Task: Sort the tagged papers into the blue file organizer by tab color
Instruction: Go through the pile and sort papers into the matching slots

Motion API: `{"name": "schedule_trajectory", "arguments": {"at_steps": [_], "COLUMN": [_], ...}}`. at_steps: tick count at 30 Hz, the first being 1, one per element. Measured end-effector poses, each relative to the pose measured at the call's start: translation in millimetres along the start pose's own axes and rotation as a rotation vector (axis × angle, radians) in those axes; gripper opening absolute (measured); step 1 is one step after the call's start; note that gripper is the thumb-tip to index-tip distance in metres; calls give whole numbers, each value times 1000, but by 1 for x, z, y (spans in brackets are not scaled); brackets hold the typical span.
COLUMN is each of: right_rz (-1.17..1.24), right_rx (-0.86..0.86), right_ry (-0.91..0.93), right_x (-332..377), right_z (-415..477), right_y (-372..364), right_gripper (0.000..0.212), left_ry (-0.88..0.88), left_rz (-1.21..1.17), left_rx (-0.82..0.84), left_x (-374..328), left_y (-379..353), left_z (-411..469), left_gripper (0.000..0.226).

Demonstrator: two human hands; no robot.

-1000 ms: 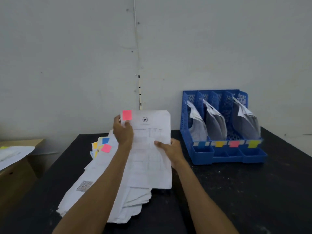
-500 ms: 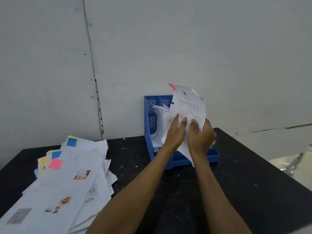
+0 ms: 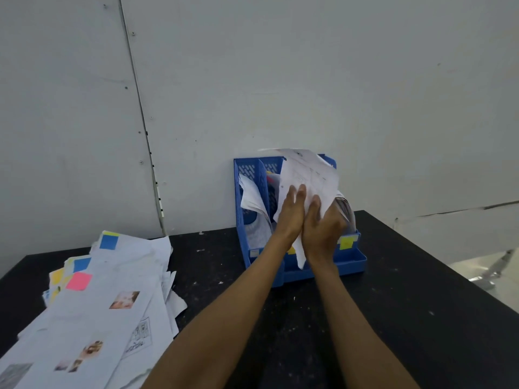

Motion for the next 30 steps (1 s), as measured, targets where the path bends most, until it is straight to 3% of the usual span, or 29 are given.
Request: {"name": "schedule_trajectory", "arguments": {"at_steps": [4,7,9,13,18,21,23,25,28,30], "right_rz": [-381,-594,-578,-300,-781,-721,-658,-694,-820,-807], "right_rx": [166,344,408,418,679,711,665,677,817,783], "right_ry": [-58,-145,-138,-200,-192,-282,-239,-271,-406,-421], "right_x": [-33,-60,-64,-65,-93,-107,-102,-108,-124,-121], "right_z": [-4,-6,-6,-3,-15,-19,-16,-19,-30,-28], "right_y": [-28,-46,-57,-76,-85,-88,-89,-87,-86,-85], "right_gripper": [44,36,30,47,14,16,16,17,21,19], "left_ry": [52,66,53,6,11,7,8,19,-1,-32], "left_rz": [-81,-180,-170,-122,-92,-99,-90,-71,-61,-56], "left_rx": [35,49,79,73,101,114,119,114,66,55], "left_x": [14,17,17,9,15,19,21,23,16,16], "left_y": [4,7,4,2,6,8,8,9,15,17], "left_z": [16,22,24,26,28,29,30,31,26,26], "left_gripper": [92,81,85,94,98,85,96,99,78,85]}}
Point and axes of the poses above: each hand's wrist, its own z-axis towards the middle knuckle, its own y-axis out of the back of the hand, x = y × z, the point moved 9 cm from there along z, towards the middle knuckle, and after that the axes turned 12 degrees about z, right-handed, at the moved point
